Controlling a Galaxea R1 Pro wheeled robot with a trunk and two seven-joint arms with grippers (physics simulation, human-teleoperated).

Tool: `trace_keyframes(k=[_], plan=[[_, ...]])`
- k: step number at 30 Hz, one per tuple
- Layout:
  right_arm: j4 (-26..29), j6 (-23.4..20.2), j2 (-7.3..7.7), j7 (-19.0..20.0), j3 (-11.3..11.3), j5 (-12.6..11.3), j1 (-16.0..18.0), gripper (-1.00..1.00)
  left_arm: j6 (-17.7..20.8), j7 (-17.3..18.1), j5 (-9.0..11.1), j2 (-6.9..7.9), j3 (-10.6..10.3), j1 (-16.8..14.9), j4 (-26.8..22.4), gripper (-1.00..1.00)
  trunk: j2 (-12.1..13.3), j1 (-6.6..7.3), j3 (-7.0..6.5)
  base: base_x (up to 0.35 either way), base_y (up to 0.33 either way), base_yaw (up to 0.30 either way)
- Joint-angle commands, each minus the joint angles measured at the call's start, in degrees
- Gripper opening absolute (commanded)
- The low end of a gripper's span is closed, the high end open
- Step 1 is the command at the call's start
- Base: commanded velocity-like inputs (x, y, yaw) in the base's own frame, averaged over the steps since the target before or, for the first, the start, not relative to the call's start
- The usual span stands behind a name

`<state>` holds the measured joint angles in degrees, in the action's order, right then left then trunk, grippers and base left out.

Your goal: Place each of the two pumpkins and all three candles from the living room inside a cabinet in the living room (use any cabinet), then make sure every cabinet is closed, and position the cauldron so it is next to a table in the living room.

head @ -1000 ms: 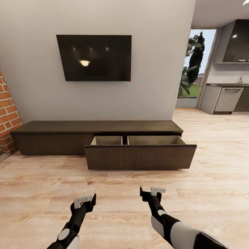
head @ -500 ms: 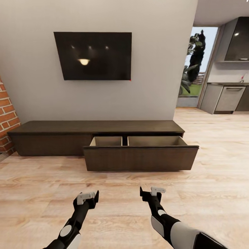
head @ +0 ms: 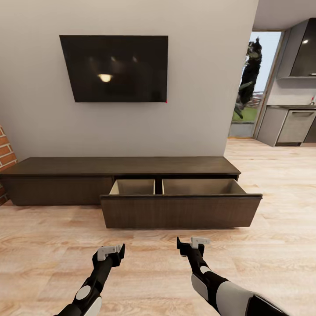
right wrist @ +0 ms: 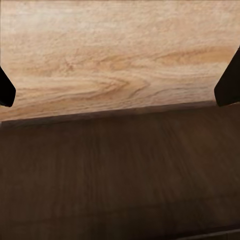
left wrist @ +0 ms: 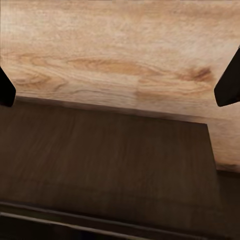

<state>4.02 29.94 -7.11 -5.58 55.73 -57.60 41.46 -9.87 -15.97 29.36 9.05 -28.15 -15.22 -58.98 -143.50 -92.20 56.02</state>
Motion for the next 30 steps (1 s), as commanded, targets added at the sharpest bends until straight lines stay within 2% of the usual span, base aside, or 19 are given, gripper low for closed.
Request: trace_keyframes(k=[1,17,30], plan=[[0.1,0.0,-0.01,-0.5,0.5,0.0,0.0,1.0,-0.4,-0.4,0.6,0.09,-0.3,-0.1,0.0,1.0,0.0,-0.02,0.06,0.337,0.0,0.0],[0.1,0.1,-0.01,-0.5,0.6,0.1,0.0,1.0,-0.3,-0.4,0.4,0.37,-0.6,-0.1,0.0,1.0,0.0,-0.02,0.06,0.33,0.0,0.0],[0.1,0.1,-0.01,-0.5,0.6,0.3,0.0,1.0,-0.4,-0.6,0.3,0.31,-0.6,-0.1,-0.5,1.0,0.0,-0.05,0.28,0.039,0.0,0.0]])
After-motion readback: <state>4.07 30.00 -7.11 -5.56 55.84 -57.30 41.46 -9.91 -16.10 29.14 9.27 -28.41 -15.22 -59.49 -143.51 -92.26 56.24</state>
